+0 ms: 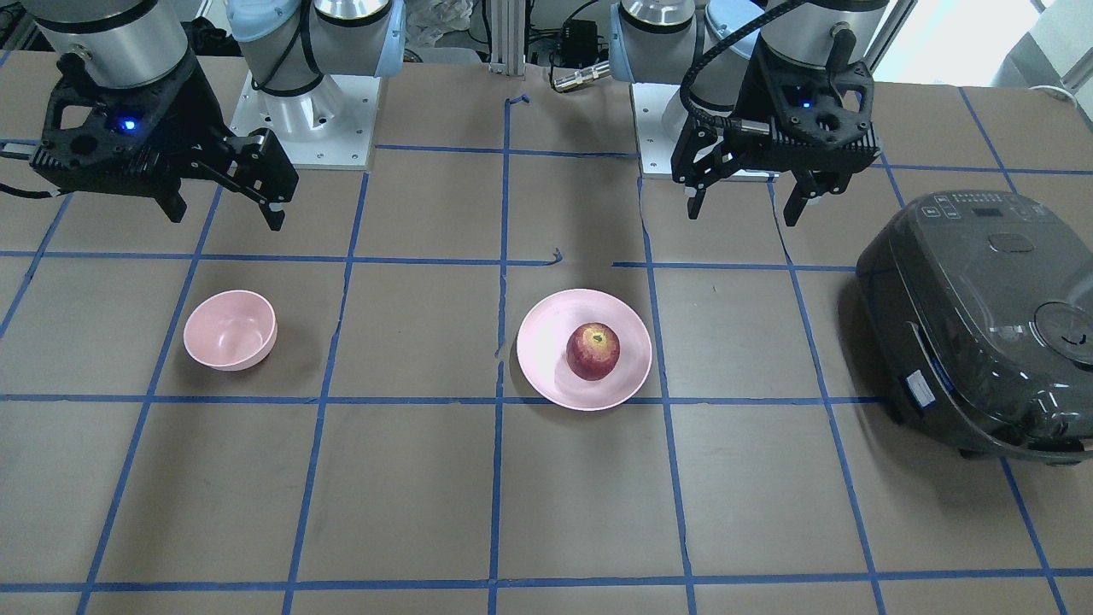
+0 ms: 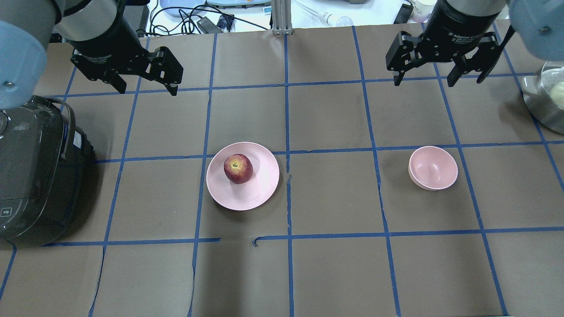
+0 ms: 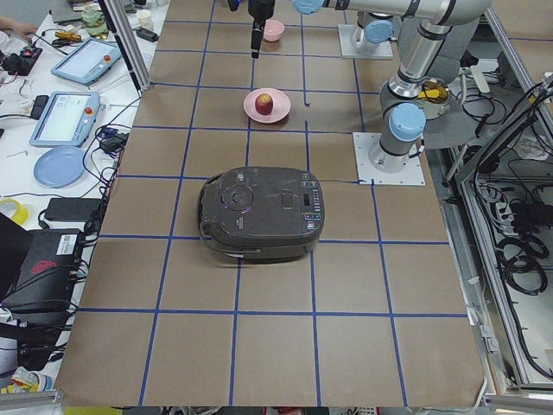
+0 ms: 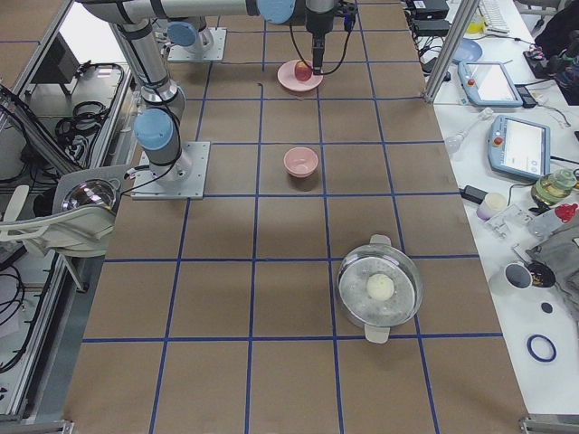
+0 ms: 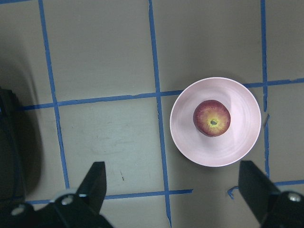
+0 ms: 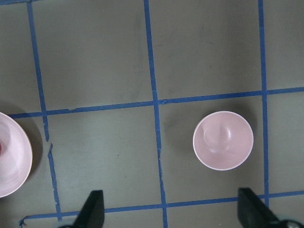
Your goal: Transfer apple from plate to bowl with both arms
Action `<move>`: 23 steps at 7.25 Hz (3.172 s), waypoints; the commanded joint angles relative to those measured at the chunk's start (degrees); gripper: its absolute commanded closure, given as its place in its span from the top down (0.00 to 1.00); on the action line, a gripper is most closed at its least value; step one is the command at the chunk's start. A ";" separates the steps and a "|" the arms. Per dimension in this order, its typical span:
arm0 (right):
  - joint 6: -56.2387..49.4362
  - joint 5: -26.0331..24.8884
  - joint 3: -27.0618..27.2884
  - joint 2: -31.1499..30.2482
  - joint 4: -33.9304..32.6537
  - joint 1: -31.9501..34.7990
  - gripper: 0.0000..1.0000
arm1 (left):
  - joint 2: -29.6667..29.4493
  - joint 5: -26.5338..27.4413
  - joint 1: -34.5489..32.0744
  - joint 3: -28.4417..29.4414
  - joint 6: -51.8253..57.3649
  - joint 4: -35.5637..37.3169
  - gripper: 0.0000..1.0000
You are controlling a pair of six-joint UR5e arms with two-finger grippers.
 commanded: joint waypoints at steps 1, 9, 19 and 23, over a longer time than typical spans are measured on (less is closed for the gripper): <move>-0.04 0.04 -0.04 0.00 -0.01 0.00 1.00 | -0.56 -0.05 -0.08 -0.15 0.00 0.51 1.00; -0.91 -0.04 0.48 0.09 -2.38 -0.35 1.00 | -1.71 -0.05 -0.26 -0.23 0.00 0.87 1.00; -2.13 -0.58 0.57 0.52 -1.42 -1.22 1.00 | -2.94 -0.66 -1.49 -1.11 -1.93 1.40 1.00; -20.23 0.30 12.46 1.50 -8.65 -16.59 1.00 | -4.52 -0.58 -4.63 -3.21 -4.83 3.67 1.00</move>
